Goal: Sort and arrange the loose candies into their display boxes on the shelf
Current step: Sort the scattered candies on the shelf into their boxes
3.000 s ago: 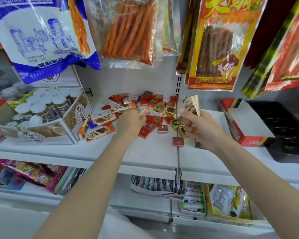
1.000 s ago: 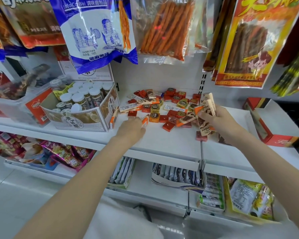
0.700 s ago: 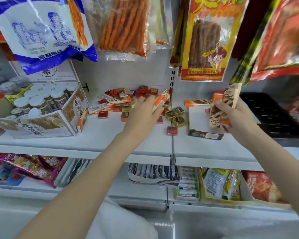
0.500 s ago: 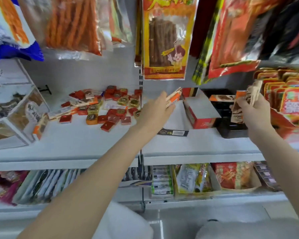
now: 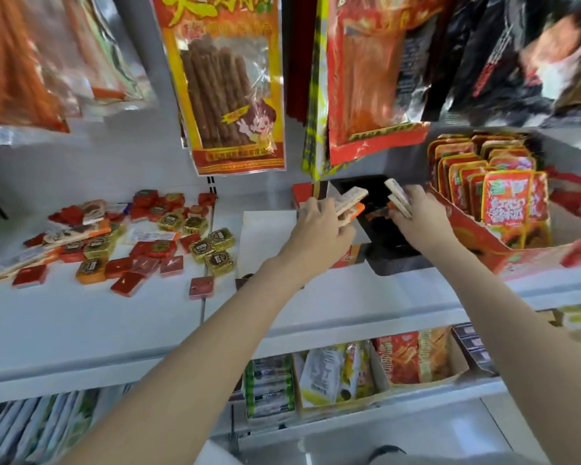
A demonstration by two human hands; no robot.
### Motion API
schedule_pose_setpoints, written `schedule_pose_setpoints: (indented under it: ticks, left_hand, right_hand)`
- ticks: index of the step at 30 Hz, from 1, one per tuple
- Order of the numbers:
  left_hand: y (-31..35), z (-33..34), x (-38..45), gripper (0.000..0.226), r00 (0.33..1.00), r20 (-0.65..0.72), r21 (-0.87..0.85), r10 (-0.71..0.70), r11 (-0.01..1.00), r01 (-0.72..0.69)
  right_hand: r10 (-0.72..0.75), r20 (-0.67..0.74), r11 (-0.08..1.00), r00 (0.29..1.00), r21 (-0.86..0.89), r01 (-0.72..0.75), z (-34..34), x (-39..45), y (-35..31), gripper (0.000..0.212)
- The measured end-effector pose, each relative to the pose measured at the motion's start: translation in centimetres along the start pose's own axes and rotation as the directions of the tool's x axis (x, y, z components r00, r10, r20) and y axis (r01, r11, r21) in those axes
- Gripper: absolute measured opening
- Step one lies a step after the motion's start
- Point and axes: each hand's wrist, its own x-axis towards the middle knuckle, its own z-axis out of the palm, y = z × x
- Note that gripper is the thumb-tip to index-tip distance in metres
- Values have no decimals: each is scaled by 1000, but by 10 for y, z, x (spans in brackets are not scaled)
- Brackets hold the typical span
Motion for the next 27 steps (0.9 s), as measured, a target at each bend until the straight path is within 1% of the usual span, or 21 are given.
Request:
schedule_pose_setpoints:
  ticks: [1, 3, 5, 9, 12, 15, 17, 20, 24, 27]
  left_hand:
    - [0, 0, 0, 38, 1000, 1, -9, -7, 1000, 7]
    - [0, 0, 1, 37, 1000, -14, -19, -15, 1000, 15]
    - [0, -1, 0, 36, 999, -36, -23, -29, 999, 28]
    - [-3, -5, -3, 36, 997, -60, -20, -39, 999, 38]
    - [-6, -8, -6, 37, 997, -70, 2, -15, 1000, 16]
    - [-8, -9, -8, 40, 998, -66, 15, 2, 1000, -1]
    - [-9, -9, -10, 43, 999, -44, 37, 25, 999, -24]
    - [-8, -5, -11, 50, 999, 7, 52, 50, 997, -51]
    - [-6, 2, -11, 51, 999, 13, 65, 40, 997, -41]
    - [-7, 4, -9, 49, 998, 4, 72, 68, 995, -68]
  right_hand:
    - [0, 42, 999, 999, -32, 2, 1, 1, -2, 50]
    - [45, 133, 991, 990, -128, -28, 2, 0, -2, 58]
    - [64, 198, 982, 978, -188, -26, 4, -4, 0, 58]
    - [2, 243, 974, 970, -221, 53, 2, -17, -1, 58]
    - [-29, 310, 957, 950, -267, 116, -2, -27, -8, 60]
    - [-70, 355, 967, 932, -205, 151, -7, -33, -10, 63]
    - [-118, 292, 979, 949, -128, 161, -9, -34, -7, 67]
    - [-116, 114, 993, 987, -24, 119, -7, -36, -8, 64]
    - [-61, -33, 990, 998, 122, 65, -4, -27, -9, 42]
    - [-55, -115, 981, 992, 181, 75, -6, -19, -7, 25]
